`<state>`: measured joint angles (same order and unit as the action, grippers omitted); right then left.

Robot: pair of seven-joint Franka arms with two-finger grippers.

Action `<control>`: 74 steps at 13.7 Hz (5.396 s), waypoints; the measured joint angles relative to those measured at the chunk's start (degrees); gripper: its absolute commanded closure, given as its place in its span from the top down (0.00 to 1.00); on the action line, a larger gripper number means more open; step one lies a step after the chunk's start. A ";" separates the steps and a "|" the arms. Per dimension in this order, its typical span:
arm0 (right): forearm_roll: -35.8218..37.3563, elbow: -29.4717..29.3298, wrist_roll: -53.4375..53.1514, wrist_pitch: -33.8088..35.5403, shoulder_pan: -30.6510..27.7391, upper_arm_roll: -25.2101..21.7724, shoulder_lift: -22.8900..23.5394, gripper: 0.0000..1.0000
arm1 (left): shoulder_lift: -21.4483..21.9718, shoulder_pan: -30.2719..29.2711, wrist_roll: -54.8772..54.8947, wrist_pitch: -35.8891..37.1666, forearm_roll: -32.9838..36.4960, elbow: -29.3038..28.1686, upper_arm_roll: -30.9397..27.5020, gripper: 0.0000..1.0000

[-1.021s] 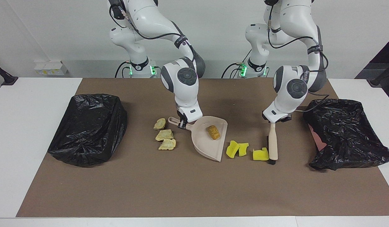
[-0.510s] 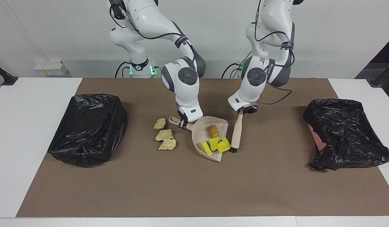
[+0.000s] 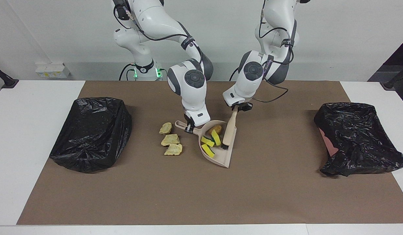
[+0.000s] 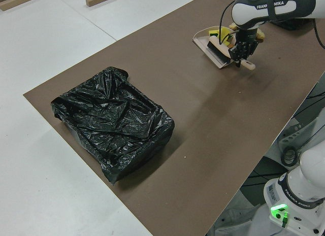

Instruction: Sweep and dump trash in bin

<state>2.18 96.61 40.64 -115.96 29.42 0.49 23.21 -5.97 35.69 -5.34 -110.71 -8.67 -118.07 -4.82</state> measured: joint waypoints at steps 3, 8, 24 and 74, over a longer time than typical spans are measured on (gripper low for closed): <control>0.00 0.00 -0.01 0.00 0.00 0.00 0.00 0.00 | 1.94 -3.58 -2.82 3.40 0.00 0.71 -0.99 0.00; 0.00 0.01 -0.03 0.00 0.00 0.00 -0.01 0.00 | 2.56 -5.15 -6.91 4.23 0.33 0.56 -1.20 0.00; 0.47 0.04 0.88 16.88 -13.12 -0.41 -17.04 0.00 | 4.24 -4.57 -19.49 -3.96 5.00 -4.69 -0.21 0.00; 49.30 9.61 48.93 28.49 -27.60 0.81 -30.53 0.00 | 10.61 -25.54 13.55 15.53 8.22 22.89 -1.73 1.00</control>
<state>51.48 106.22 89.57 -87.47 1.83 1.30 -7.32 4.65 10.15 8.21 -95.18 -0.45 -95.19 -6.55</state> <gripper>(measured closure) 0.692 0.000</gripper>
